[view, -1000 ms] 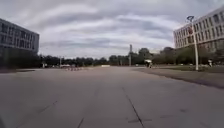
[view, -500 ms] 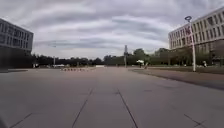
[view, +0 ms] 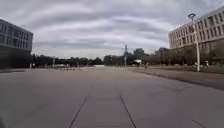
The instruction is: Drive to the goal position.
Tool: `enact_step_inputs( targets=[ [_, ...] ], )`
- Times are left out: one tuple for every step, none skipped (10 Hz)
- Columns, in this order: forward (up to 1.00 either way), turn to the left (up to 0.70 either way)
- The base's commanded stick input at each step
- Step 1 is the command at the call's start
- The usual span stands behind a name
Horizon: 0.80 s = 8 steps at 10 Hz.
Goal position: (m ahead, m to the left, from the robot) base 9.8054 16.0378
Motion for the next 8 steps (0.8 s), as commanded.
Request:
enact_step_inputs(
  targets=[
    [0.85, 0.0],
    [0.85, 0.0],
    [0.85, 0.0],
    [0.85, 0.0],
    [0.85, 0.0],
    [0.85, 0.0],
    [0.85, 0.0],
    [0.85, 0.0]
  ],
)
